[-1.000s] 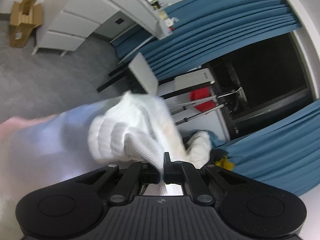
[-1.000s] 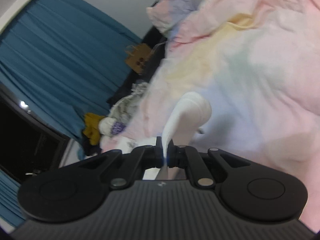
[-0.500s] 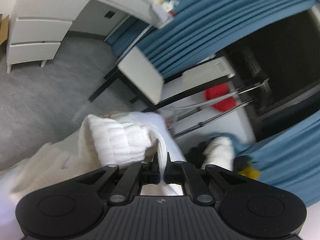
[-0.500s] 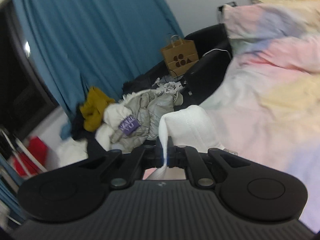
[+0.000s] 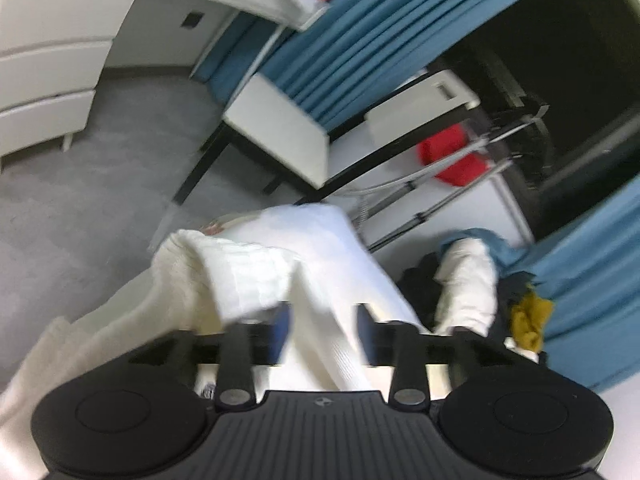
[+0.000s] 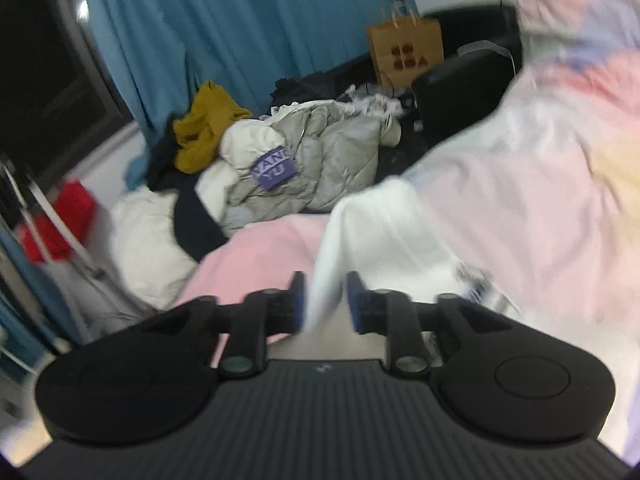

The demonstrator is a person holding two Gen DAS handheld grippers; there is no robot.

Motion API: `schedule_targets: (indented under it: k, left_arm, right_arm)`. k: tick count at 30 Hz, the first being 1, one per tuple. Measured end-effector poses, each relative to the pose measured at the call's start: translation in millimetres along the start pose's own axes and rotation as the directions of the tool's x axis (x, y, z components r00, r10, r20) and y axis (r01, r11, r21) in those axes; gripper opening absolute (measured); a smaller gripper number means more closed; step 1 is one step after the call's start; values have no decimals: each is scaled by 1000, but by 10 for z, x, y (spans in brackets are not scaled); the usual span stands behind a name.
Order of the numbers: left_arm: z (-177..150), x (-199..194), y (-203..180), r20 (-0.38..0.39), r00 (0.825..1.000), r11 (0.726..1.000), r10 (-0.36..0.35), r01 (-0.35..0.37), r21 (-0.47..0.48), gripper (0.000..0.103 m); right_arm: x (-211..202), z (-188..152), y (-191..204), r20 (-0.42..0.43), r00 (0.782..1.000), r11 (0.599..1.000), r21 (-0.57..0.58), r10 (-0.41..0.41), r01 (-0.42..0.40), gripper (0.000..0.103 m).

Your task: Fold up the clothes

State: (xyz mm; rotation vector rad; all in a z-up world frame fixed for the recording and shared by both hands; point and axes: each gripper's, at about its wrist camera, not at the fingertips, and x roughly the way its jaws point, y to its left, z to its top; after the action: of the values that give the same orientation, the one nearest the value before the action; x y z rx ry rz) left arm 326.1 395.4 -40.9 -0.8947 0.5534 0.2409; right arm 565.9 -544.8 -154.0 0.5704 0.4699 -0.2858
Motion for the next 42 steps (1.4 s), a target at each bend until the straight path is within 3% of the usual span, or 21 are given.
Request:
schedule_targets:
  k: [3,5,7,11,13,15,18,21,26,29,32,33,34,36,39,42]
  left_arm:
    - [-222,-493,-13,66,997,999,-25,23,29,62]
    - [-431,-811,31,68,996,998,-57,55,30,66]
    - [-682,-1097,159,79,993,996,-85,87,-13,80]
    - [-1205,-1433,601,88,989,977,-121,134,-164,82]
    - [-1352,-1432,799,15,994,952,-108,108,-287,83]
    - [-1440,-1403,951,-26,992,919,-119,101,-381,83]
    - [-1518,-1285,1046,-27,987,895,-155,129,-428,87]
    - [-1567,-1019,1103,-37,979,868,-200,159,-470,87]
    - [-1511,-626,1006,16,981,895,-192,182,-407,88]
    - [-1426,-437,1004,66,981,886,-181,192,-422,86]
    - [-1342,-345,1041,93,986,875,-141,168,-455,70]
    - [-1299,-325,1061,91,988,879,-127,154,-452,56]
    - [-1255,-306,1080,89,990,882,-113,141,-449,45]
    - [-1219,-275,1150,88,989,878,-116,143,-456,32]
    - [-1138,-349,1154,85,989,886,-117,143,-442,20]
    - [-974,-537,1094,104,983,903,-152,181,-390,17]
  right_arm:
    - [-455,-52,-279,18,997,990,112,79,-81,58]
    - [-750,-126,-519,16,990,972,186,142,-142,59]
    - [-1008,-267,-800,9,984,945,277,177,-172,59]
    - [-1419,-733,-1342,6,982,858,484,191,-170,59]
    - [-1527,-994,-1538,1,974,805,563,226,-187,59]
    - [-1485,-1165,-1639,-57,966,786,595,253,-170,63]
    - [-1367,-1309,-1707,-112,953,781,604,282,-159,64]
    - [-1181,-1319,-1699,-104,945,765,618,309,-182,72]
    - [-847,-1200,-1599,-60,945,789,569,321,-232,72]
    - [-725,-1108,-1584,-1,949,785,563,314,-259,73]
    - [-641,-1060,-1520,46,968,822,518,249,-236,68]
    - [-627,-1051,-1505,54,975,838,502,218,-215,59]
    - [-614,-1043,-1491,63,980,852,486,186,-193,39]
    - [-615,-1044,-1501,79,986,863,478,144,-164,20]
    - [-666,-1036,-1485,108,988,874,463,110,-148,13]
    - [-887,-975,-1421,133,987,884,446,86,-137,11]
